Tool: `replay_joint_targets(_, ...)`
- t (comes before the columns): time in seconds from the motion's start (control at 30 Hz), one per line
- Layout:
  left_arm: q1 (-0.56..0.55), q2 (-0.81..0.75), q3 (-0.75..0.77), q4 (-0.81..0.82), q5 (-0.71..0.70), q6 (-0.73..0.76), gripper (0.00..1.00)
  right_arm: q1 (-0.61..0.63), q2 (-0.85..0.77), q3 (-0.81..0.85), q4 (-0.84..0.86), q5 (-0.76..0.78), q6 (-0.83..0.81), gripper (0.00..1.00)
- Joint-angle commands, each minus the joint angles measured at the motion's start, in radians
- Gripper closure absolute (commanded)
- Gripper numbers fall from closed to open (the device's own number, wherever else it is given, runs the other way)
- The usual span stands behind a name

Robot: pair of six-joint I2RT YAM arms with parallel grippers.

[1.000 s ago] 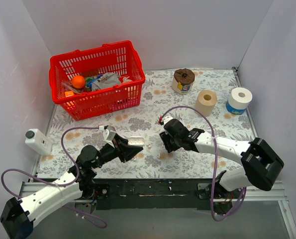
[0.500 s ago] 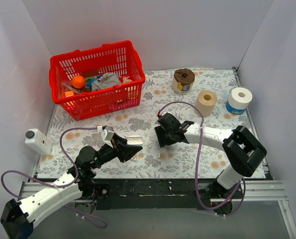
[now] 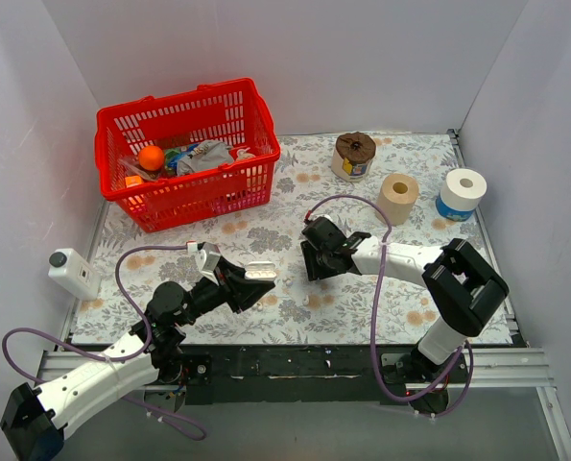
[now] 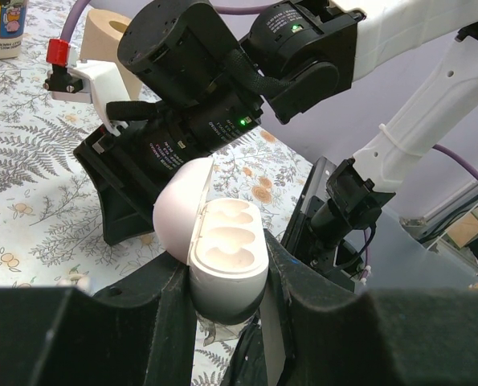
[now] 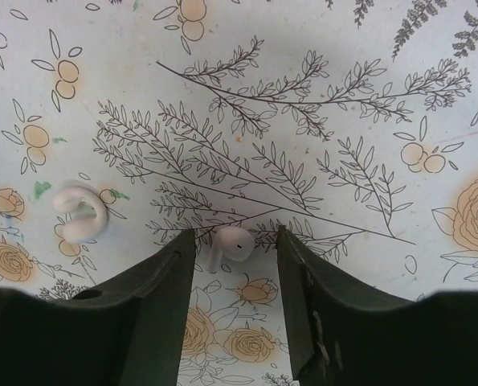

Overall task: Insert the wireless bluetooth earbuds into the charging case
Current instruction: Pick up the earbud from the center of the board.

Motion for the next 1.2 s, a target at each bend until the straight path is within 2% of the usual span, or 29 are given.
replay_joint_targets(0.0,-0.003,-0.001,0.025,0.006,-0.01,-0.001,1.0,0.0,0.032,0.006,0.009,-0.016,0.028,0.49)
replay_joint_targets(0.73,-0.004,-0.019,0.041,-0.03,-0.025,-0.001,1.0,0.026,0.1,-0.044,-0.054,0.084,0.12,0.54)
replay_joint_targets(1.0,-0.004,-0.033,0.041,-0.04,-0.042,-0.004,1.0,0.056,0.12,-0.002,-0.157,0.156,0.165,0.48)
replay_joint_targets(1.17,-0.003,-0.044,0.039,-0.043,-0.053,-0.004,1.0,0.076,0.135,0.015,-0.2,0.179,0.198,0.48)
